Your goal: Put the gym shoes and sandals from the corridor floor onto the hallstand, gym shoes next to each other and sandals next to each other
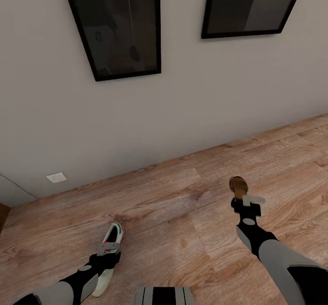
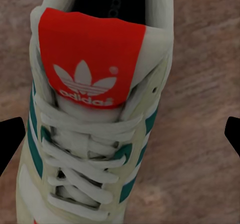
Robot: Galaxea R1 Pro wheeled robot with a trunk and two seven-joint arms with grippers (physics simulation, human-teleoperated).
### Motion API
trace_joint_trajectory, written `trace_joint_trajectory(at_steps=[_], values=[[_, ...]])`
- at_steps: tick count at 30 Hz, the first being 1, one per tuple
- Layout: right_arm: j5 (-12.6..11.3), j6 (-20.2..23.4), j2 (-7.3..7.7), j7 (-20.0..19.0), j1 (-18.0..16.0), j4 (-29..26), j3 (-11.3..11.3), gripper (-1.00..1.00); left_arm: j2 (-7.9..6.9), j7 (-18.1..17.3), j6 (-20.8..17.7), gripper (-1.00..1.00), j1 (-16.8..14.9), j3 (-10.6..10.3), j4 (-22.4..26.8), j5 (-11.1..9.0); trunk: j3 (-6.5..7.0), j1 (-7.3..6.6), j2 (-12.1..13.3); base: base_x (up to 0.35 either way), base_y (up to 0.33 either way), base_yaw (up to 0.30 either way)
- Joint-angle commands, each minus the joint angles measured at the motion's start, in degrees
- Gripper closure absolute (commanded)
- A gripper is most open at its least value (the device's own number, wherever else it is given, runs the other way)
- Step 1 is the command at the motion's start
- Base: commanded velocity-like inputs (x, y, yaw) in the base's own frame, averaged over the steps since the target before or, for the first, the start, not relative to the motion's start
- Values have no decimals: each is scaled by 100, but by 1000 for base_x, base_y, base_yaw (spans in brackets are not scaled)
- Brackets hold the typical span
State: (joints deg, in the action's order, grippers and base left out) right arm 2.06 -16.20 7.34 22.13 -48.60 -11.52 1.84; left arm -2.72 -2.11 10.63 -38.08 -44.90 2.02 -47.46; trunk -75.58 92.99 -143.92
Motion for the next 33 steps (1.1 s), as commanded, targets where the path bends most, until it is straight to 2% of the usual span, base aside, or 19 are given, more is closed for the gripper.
trace_joint_trajectory(at_steps=[1, 9, 22, 27, 33], values=[[5, -74, 1, -5, 2, -2, -2, 100, 0, 0, 0, -100, 0, 0, 0, 0, 0, 0, 0, 0, 0, 0], [112, -729, 3, 0, 0, -53, 8, 100, 0, 0, 0, -100, 0, 2, 0, -4, 0, 0, 0, 0, 0, 0], [135, -931, -3, -15, -1, -148, 11, 100, -7, 0, 0, -100, -1, 7, 0, -5, 0, 0, 0, 0, 0, 0], [137, -942, -4, -16, -1, -153, 14, 100, -8, 0, 0, -100, -2, 7, 0, -5, -111, 13, -7, 0, 0, 0], [137, -945, -5, -16, -1, -154, 17, 100, -9, 1, 0, -100, 0, 7, 0, -4, -111, 13, -7, 0, 0, 0]])
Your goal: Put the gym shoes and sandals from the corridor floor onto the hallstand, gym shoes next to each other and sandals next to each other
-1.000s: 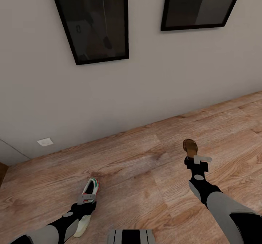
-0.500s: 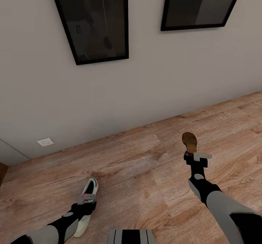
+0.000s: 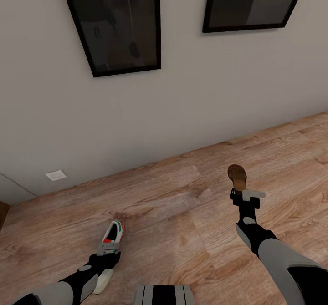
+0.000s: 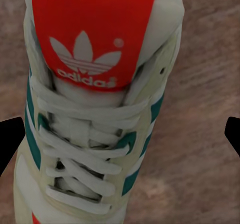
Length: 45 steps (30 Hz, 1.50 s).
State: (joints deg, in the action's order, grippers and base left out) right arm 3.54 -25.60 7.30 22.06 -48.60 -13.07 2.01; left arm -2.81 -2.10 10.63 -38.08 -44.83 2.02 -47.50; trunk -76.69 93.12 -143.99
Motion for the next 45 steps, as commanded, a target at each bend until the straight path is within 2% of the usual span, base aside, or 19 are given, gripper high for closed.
trace_joint_trajectory(at_steps=[1, 24, 35, 45], values=[[-11, -6, 0, -8, 0, -1, 0, 100, 0, 0, 0, -100, 1, 0, 0, 1, 0, 0, 0, 0, 0, 0], [-11, -7, 0, -8, 0, -2, 1, 100, -5, 7, 6, -100, 1, 0, 9, 4, 0, 0, 0, 0, 0, 0], [-11, -7, 0, -8, 0, -1, 1, 100, -134, 7, 9, -100, 1, 1, 9, 0, 0, 0, 0, 0, 0, 0], [-11, -7, 0, -8, 0, 3, 1, 100, -164, 7, 9, -100, 1, -7, 9, 2, 0, 0, 0, 0, 0, 0]])
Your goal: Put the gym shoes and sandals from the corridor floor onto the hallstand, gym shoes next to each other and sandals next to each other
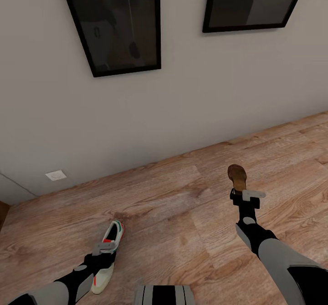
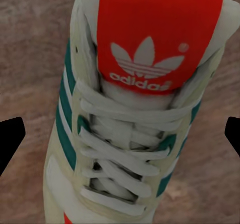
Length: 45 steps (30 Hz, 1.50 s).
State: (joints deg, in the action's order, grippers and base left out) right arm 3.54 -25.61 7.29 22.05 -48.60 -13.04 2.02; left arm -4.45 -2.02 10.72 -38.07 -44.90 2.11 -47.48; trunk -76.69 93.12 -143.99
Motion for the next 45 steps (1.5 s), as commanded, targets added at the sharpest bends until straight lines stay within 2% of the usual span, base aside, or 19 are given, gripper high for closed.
trace_joint_trajectory(at_steps=[1, 45], values=[[-11, -5, 0, -8, 0, -1, 0, 100, 1, 0, 0, -100, 0, -2, 0, 0, 0, 0, 0, 0, 0, 0], [-11, -5, 0, -8, 0, -3, 0, 100, 5, 0, -8, -100, 1, -10, 0, 2, 0, 0, 0, 39, 0, 0]])
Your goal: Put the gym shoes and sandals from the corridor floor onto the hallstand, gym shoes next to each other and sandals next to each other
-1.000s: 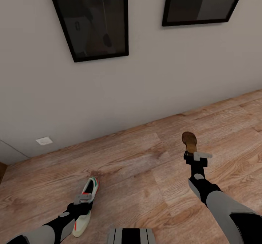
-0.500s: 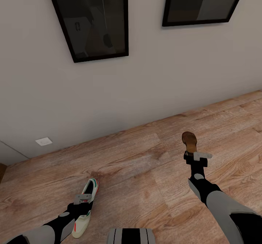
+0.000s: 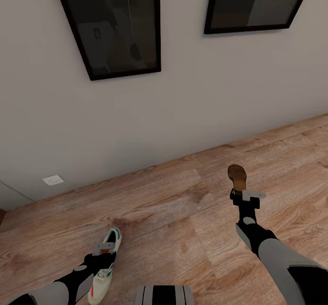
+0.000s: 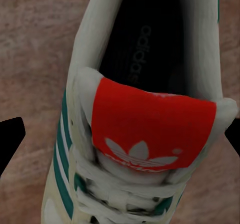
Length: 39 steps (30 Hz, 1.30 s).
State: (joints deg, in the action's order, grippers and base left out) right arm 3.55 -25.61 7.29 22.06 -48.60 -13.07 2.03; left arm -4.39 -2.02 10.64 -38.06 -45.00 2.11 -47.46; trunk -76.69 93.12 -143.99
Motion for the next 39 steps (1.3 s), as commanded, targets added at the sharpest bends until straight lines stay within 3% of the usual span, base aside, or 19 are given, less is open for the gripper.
trace_joint_trajectory(at_steps=[1, 39], values=[[-12, -5, 0, -8, 0, 1, 0, 100, 0, 0, 0, -100, 0, 0, 0, 0, 0, 0, 0, 17, 0, 0], [-12, -5, -8, -8, 0, 2, 0, 100, 8, 0, 0, -100, 0, -9, 0, 0, 0, 0, 0, 22, 0, 0]])
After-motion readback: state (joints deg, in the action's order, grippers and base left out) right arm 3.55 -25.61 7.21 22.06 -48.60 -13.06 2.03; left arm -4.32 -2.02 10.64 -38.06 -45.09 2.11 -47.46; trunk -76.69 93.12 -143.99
